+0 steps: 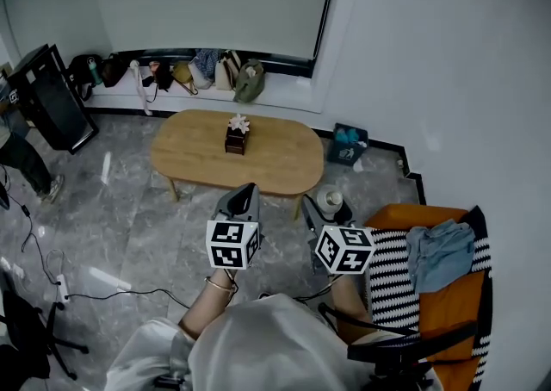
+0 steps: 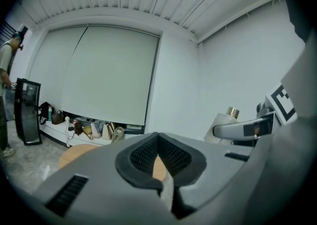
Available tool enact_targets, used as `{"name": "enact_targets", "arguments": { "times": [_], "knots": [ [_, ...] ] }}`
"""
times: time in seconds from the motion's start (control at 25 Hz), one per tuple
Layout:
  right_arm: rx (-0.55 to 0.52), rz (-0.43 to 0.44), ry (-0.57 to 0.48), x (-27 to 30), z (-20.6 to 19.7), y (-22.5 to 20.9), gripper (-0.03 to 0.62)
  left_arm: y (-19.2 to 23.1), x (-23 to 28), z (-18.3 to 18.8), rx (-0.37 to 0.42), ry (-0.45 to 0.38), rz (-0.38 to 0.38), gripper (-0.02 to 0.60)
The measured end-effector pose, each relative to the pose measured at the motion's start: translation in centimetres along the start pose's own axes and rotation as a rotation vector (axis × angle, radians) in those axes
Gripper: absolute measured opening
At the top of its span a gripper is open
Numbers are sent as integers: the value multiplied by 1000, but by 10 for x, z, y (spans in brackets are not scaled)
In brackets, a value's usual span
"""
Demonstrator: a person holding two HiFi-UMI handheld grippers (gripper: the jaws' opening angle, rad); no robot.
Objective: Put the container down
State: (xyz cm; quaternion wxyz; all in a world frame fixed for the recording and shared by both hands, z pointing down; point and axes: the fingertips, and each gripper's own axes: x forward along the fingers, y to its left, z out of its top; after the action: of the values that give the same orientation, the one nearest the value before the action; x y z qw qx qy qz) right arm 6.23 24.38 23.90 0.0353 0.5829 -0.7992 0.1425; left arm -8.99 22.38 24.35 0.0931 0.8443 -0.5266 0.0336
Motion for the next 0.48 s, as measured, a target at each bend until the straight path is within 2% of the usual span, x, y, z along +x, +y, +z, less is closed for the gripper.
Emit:
{"name": "enact_targets", "arguments": {
  "times": [0.48],
  "knots": [
    [5,21,7,64,19,-49,333,13,76,13,19,2,26,8]
  ]
}}
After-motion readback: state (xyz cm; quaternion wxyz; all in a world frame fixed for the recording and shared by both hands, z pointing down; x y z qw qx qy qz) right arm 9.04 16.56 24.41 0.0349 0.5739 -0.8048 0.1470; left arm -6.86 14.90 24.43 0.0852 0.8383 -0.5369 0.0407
